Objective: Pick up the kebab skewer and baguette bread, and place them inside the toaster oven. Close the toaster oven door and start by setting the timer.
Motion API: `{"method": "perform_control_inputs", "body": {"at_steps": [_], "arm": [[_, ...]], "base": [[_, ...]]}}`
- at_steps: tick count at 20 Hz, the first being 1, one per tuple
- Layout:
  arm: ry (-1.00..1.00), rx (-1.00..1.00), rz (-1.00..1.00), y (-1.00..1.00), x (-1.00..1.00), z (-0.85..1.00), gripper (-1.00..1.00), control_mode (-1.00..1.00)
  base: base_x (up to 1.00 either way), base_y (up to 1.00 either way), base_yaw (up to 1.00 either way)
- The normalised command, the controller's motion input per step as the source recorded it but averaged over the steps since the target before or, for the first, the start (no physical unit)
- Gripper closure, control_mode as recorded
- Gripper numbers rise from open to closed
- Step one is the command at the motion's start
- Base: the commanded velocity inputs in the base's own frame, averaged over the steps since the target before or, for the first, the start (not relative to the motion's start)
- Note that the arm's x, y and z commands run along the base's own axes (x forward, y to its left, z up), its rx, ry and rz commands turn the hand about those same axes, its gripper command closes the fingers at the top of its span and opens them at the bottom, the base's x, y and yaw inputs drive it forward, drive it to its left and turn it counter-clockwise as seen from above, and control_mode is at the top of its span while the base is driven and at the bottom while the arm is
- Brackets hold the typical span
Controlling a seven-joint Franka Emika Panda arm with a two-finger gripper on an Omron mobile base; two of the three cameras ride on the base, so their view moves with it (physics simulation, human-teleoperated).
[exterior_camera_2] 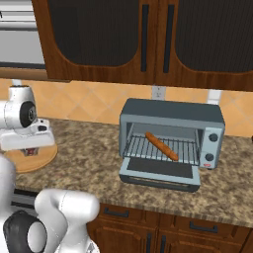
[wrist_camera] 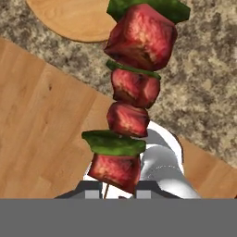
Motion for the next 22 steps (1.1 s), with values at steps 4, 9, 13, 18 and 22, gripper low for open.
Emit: {"method": "perform_control_inputs", "body": {"at_steps": [4,9,13,18,22], "arm": [[0.00,0.04,0.13,-1.00,-0.10,0.19,1.00,-1.00],[0.00,0.04,0.13,-1.00,-0.01,0.13,1.00,-1.00],[0.00,0.04,0.12,-1.00,0.00,0.08,1.00,-1.00],[0.00,0.04,0.08,-1.00,0.00,0.00,1.00,-1.00],[0.00,0.04,0.09,-1.00,-0.03,0.00,1.00,-1.00]], "base": [[0.00,0.00,0.00],[0.00,0.00,0.00],[0.00,0.00,0.00],[0.00,0.00,0.00],[0.00,0.00,0.00]]}}
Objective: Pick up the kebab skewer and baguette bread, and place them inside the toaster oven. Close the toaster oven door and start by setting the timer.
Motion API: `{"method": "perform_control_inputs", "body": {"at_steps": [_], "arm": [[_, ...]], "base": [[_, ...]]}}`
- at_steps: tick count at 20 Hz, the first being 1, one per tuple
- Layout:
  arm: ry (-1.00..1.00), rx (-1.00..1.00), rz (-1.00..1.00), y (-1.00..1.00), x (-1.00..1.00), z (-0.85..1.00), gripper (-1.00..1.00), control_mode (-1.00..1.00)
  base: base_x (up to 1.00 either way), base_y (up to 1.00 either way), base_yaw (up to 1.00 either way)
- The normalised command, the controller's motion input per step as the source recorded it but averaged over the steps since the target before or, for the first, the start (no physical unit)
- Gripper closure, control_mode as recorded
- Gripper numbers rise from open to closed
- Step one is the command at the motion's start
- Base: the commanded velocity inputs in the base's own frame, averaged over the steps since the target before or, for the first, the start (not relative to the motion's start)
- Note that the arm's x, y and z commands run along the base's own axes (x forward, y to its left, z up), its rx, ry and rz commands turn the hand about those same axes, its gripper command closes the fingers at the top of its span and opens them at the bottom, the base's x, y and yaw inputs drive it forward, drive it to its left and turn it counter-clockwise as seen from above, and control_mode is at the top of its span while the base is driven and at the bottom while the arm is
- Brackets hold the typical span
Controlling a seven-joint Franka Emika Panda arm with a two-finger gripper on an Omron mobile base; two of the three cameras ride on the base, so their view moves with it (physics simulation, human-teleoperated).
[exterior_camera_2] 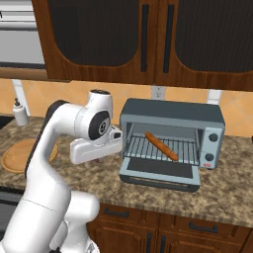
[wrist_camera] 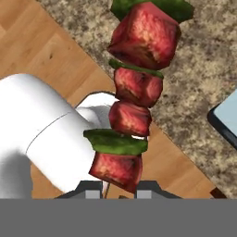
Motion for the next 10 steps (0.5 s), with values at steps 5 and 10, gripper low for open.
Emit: {"method": "perform_control_inputs", "body": {"at_steps": [5,10], "arm": [[0.00,0.08,0.06,-1.00,0.04,0.00,1.00,-1.00],[0.00,0.04,0.10,-0.76,0.21,-0.01,1.00,-1.00]], "base": [[0.00,0.00,0.00],[0.00,0.00,0.00]]}}
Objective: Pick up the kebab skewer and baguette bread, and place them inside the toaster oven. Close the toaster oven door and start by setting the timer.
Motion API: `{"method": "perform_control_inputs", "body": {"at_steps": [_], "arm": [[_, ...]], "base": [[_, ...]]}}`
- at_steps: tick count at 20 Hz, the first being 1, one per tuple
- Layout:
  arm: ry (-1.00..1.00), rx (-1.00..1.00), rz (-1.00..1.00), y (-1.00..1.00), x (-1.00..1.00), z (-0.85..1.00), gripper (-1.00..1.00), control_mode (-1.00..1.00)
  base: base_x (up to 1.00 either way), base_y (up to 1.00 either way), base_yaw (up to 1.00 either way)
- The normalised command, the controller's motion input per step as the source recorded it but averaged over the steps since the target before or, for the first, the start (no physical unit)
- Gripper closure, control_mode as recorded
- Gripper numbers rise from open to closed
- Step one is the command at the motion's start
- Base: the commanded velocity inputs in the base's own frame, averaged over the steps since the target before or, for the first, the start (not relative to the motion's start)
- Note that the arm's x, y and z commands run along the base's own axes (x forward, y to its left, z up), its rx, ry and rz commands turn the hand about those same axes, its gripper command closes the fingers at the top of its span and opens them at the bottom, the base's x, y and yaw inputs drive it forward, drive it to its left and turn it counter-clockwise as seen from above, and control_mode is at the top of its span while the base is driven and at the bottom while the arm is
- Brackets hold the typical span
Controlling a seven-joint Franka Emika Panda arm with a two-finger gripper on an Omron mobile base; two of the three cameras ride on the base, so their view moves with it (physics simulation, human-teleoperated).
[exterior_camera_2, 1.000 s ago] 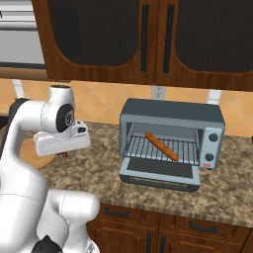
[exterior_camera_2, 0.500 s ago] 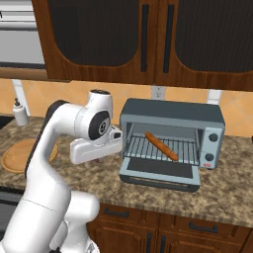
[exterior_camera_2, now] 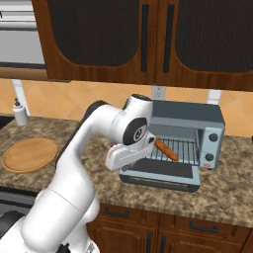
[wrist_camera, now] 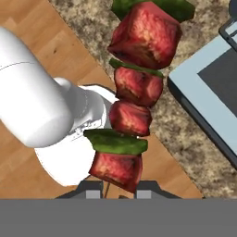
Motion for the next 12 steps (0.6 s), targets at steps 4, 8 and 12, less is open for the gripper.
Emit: {"method": "perform_control_inputs", "body": {"at_steps": [4,8,12], "arm": [[0.00,0.02,0.07,-0.62,0.43,0.00,1.00,-1.00],[0.01,0.02,0.08,-0.14,0.64,-0.10,1.00,-1.00],[0.00,0.02,0.02,-0.01,0.44,-0.21,1.00,-1.00]], "base": [[0.00,0.00,0.00],[0.00,0.00,0.00],[0.00,0.00,0.00]]}}
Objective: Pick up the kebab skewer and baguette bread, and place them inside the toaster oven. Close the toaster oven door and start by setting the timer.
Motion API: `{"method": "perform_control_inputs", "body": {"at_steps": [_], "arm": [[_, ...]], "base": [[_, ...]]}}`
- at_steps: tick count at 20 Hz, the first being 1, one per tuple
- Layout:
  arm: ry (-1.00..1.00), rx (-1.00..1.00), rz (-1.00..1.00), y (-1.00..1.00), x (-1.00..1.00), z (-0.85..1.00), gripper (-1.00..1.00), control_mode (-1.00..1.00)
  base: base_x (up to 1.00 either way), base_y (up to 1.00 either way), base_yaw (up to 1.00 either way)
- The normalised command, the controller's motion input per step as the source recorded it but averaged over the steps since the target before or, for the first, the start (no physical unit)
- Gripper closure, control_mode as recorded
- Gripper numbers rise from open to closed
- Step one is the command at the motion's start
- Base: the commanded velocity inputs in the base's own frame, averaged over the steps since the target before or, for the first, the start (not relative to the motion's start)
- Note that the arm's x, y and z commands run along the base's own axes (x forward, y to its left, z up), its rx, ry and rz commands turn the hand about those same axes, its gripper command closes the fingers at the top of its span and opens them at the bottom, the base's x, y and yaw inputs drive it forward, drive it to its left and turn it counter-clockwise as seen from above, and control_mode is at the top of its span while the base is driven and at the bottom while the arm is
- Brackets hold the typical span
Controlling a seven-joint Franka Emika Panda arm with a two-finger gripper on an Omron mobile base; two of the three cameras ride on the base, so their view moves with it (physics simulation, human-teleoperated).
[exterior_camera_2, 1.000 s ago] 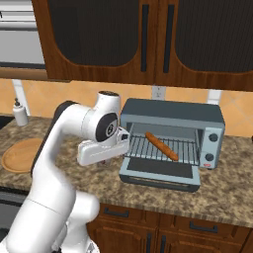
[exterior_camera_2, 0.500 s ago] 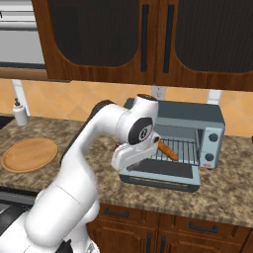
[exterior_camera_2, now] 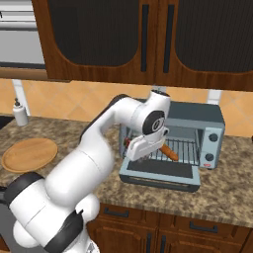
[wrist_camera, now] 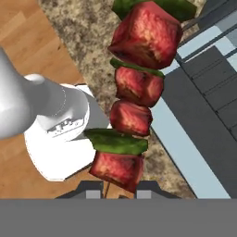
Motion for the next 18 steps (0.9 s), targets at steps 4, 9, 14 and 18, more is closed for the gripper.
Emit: {"method": "perform_control_inputs", "body": {"at_steps": [4,9,14,18], "arm": [[0.00,0.00,-0.13,0.03,0.16,-0.40,1.00,-1.00],[-0.01,0.00,-0.27,0.01,0.33,-0.12,1.00,-1.00],[-0.07,0.00,-0.28,-0.01,0.20,0.00,1.00,-1.00],[-0.11,0.00,-0.14,0.04,0.00,-0.09,1.00,-1.00]], "base": [[0.00,0.00,0.00],[0.00,0.00,0.00],[0.00,0.00,0.00],[0.00,0.00,0.00]]}}
